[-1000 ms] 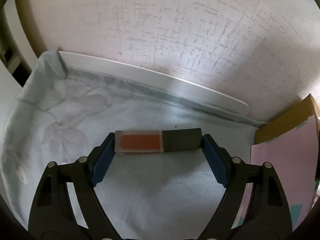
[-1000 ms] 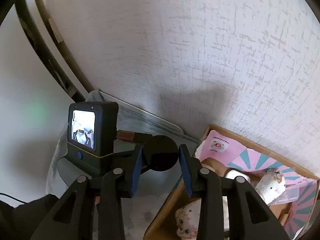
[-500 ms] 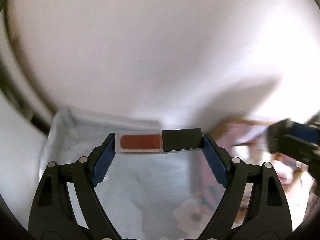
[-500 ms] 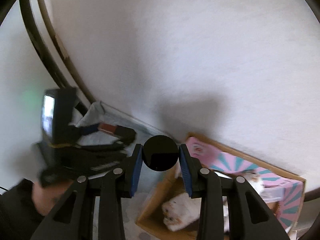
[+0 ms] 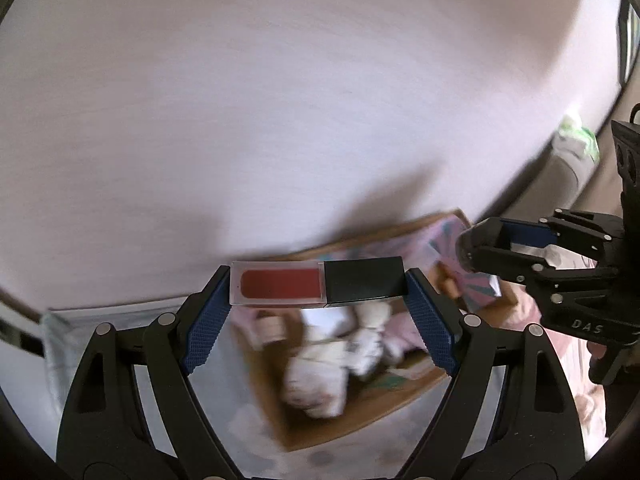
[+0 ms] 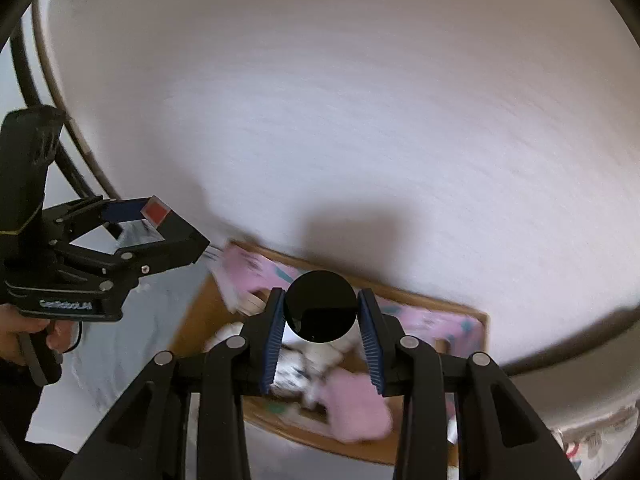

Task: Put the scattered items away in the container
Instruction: 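Carry the lipstick and black jar into the box and release both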

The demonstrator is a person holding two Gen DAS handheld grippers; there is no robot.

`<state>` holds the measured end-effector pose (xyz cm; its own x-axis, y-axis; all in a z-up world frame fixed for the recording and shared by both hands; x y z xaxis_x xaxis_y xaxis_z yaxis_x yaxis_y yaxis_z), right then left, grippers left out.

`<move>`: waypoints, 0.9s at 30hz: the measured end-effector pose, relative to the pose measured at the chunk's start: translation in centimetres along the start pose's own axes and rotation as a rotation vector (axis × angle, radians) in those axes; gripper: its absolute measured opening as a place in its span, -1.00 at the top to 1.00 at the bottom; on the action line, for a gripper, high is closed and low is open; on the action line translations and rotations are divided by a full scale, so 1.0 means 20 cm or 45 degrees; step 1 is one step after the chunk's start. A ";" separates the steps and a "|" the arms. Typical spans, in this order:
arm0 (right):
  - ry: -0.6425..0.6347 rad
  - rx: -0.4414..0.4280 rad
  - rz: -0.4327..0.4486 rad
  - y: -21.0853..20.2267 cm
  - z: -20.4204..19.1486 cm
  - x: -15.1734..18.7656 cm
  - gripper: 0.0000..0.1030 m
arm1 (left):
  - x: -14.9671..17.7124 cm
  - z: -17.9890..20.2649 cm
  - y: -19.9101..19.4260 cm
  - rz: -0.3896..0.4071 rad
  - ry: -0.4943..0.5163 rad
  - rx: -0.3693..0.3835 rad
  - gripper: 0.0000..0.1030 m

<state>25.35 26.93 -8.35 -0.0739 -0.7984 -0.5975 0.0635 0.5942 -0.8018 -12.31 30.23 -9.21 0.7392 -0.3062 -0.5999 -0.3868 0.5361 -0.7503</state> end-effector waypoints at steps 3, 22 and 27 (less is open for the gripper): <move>0.029 0.016 -0.034 0.03 0.12 0.09 0.35 | -0.02 0.08 0.16 -0.055 0.015 0.048 -0.61; 0.048 -0.031 -0.136 0.16 0.39 0.29 0.32 | 0.03 -0.08 0.55 -0.246 -0.002 -0.057 -0.99; 0.068 -0.020 -0.163 0.19 0.36 0.31 -0.55 | 0.06 -0.12 0.54 -0.237 -0.049 -0.071 -0.99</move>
<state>32.29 23.47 -15.12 -0.1333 -0.8616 -0.4898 0.0346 0.4898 -0.8711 -16.97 33.79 -18.61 0.8208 -0.3650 -0.4393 -0.2711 0.4281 -0.8621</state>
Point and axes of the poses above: each gripper's, at about its wrist camera, not at the fingertips, and y roughly the way its jaws point, z to its right, x to its underside, the point moved 6 cm from there along y, roughly the way its jaws point, and after that the axes turned 8 degrees about x, right-handed, at the moved point
